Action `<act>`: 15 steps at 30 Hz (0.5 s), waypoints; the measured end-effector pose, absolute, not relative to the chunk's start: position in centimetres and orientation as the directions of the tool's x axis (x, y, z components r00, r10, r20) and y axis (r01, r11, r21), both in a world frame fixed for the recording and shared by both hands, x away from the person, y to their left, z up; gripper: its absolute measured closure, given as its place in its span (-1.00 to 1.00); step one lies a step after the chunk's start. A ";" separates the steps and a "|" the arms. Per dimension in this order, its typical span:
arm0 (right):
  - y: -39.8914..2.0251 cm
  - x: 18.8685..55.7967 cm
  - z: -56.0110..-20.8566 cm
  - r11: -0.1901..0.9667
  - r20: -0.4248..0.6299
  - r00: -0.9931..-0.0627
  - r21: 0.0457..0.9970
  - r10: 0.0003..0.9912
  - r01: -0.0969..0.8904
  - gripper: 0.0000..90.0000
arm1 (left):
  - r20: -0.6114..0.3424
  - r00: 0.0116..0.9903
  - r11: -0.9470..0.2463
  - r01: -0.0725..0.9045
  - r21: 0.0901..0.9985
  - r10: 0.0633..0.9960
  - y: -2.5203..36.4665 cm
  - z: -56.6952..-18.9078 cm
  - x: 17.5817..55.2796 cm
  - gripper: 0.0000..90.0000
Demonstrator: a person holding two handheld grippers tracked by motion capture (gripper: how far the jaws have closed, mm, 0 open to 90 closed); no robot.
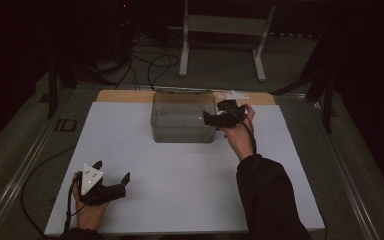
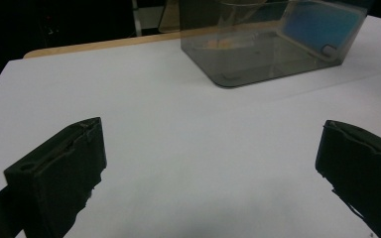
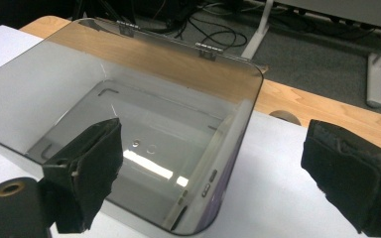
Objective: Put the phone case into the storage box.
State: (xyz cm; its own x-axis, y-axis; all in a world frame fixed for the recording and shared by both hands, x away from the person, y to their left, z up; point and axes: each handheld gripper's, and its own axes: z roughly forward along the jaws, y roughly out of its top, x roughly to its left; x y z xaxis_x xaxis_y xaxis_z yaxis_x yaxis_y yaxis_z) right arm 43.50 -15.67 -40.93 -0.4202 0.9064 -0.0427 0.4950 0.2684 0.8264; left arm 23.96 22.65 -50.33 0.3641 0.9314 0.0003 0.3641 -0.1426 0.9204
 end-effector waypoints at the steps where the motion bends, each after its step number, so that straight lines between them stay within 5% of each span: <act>1: -15.9 43.3 -40.9 0.267 -0.042 -0.423 0.830 0.905 0.490 -0.79 | 0.001 0.364 -0.143 0.364 0.920 0.931 22.7 -50.3 24.0 -0.99; 15: -18.2 39.8 -40.6 0.265 -0.065 -0.413 0.853 0.908 0.450 -0.80 | -0.001 0.364 -0.142 0.366 0.920 0.931 22.6 -50.4 24.0 -0.99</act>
State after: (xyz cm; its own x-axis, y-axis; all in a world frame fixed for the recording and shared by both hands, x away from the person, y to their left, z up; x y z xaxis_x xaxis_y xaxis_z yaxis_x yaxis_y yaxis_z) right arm 39.83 -18.20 -40.60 -0.4130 0.9084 -0.0648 0.4498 0.2653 0.8528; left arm 23.97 22.63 -50.38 0.3644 0.9312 -0.0014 0.3661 -0.1419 0.9197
